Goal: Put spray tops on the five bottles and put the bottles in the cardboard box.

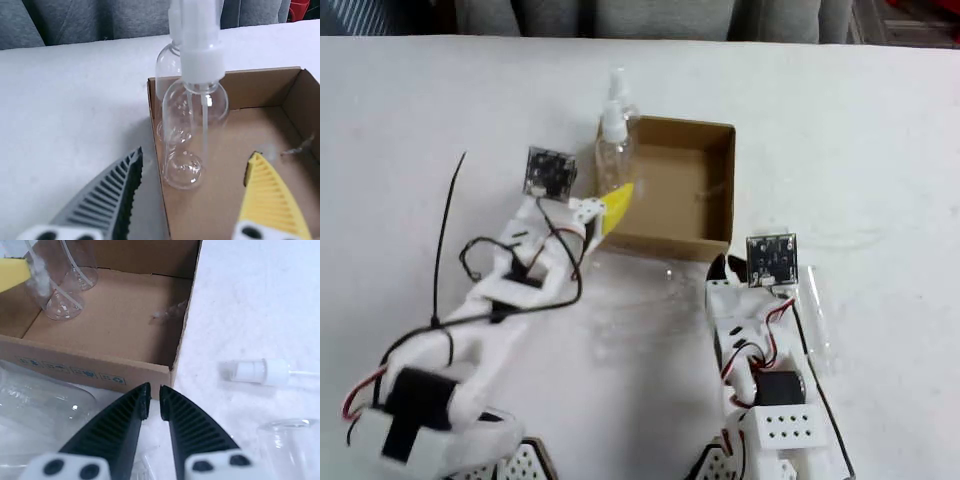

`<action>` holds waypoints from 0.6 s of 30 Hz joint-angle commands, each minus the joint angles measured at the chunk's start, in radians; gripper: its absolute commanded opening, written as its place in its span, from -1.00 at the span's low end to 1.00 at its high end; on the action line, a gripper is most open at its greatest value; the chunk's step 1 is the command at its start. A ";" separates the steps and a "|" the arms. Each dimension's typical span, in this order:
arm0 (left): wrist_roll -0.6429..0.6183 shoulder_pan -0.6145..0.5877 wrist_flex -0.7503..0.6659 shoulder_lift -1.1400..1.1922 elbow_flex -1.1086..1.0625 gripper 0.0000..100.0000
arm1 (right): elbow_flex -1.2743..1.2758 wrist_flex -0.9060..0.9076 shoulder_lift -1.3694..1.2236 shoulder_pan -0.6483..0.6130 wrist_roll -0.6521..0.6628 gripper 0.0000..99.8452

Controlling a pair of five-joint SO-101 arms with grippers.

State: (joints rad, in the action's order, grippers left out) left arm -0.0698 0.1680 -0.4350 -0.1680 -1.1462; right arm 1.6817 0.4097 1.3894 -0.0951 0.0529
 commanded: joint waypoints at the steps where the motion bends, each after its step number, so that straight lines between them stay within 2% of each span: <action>1: -0.014 -0.004 -0.015 -0.154 -0.089 -0.38 | 0.012 0.002 0.005 0.013 0.012 -0.97; 9: -0.014 -0.007 -0.015 -0.390 -0.304 -0.38 | 0.012 0.002 0.004 0.013 0.012 -0.97; 13: -0.018 -0.050 -0.012 -0.470 -0.364 -0.38 | 0.012 0.004 0.004 0.015 0.012 -0.97; 18: -0.020 -0.102 0.175 -0.564 -0.370 -0.38 | 0.012 0.015 0.004 0.018 0.012 -0.97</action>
State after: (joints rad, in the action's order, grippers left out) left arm -0.0760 0.0974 -0.3690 -0.6559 -1.5236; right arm 1.6817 0.4097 1.3894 -0.0875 0.0529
